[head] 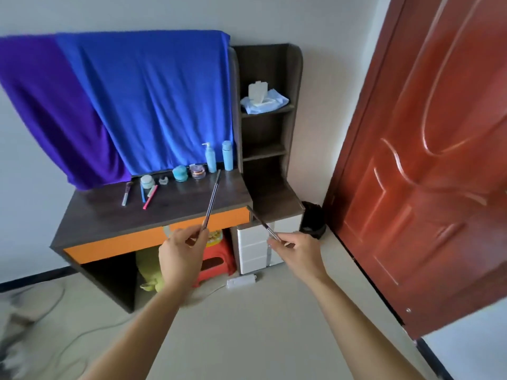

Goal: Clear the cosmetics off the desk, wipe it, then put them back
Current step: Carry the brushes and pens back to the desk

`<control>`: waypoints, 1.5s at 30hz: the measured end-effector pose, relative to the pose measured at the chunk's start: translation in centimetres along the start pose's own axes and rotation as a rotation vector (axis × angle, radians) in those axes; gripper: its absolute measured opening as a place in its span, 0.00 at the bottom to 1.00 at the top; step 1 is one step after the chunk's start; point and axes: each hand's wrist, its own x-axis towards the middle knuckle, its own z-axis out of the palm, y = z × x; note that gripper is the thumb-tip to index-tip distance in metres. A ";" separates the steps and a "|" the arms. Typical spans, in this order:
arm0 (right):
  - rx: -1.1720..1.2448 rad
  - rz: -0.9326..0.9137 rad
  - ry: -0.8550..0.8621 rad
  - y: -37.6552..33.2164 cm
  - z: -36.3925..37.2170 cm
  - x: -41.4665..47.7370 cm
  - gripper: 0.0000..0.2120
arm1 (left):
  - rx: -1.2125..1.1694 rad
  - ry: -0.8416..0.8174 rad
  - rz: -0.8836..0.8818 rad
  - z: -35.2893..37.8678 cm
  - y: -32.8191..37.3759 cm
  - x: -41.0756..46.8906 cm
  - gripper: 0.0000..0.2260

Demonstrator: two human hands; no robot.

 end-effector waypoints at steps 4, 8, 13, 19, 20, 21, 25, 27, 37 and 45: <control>0.018 0.036 -0.076 -1.1 5.3 5.6 0.07 | 0.021 0.059 -0.074 0.0 -4.5 5.2 0.03; 0.087 0.048 -0.138 -0.1 9.9 11.8 0.04 | 0.060 0.050 -0.147 2.4 -7.9 9.9 0.03; 0.088 0.072 -0.229 1.6 15.4 22.1 0.12 | 0.110 0.044 -0.239 6.0 -10.5 17.8 0.02; 0.100 0.047 -0.317 -0.6 19.6 33.9 0.06 | 0.122 0.085 -0.349 8.3 -10.7 28.3 0.13; 0.091 0.036 -0.325 -1.1 20.3 35.6 0.06 | 0.114 0.092 -0.371 8.6 -11.0 29.8 0.16; 0.071 0.030 -0.335 -1.4 21.2 37.0 0.10 | 0.108 0.094 -0.400 8.9 -11.3 31.0 0.18; 0.022 0.105 -0.387 -1.3 25.3 40.5 0.19 | 0.091 0.062 -0.527 10.4 -14.3 34.4 0.19; 0.019 0.179 -0.414 -0.5 27.7 41.6 0.19 | 0.090 0.022 -0.586 11.4 -16.7 35.9 0.17; -0.053 0.529 -0.342 2.2 37.9 44.4 0.15 | 0.136 -0.265 -0.737 15.8 -28.1 41.8 0.08; -0.132 0.579 -0.363 2.2 43.2 47.2 0.17 | 0.126 -0.318 -0.739 18.2 -31.4 44.6 0.08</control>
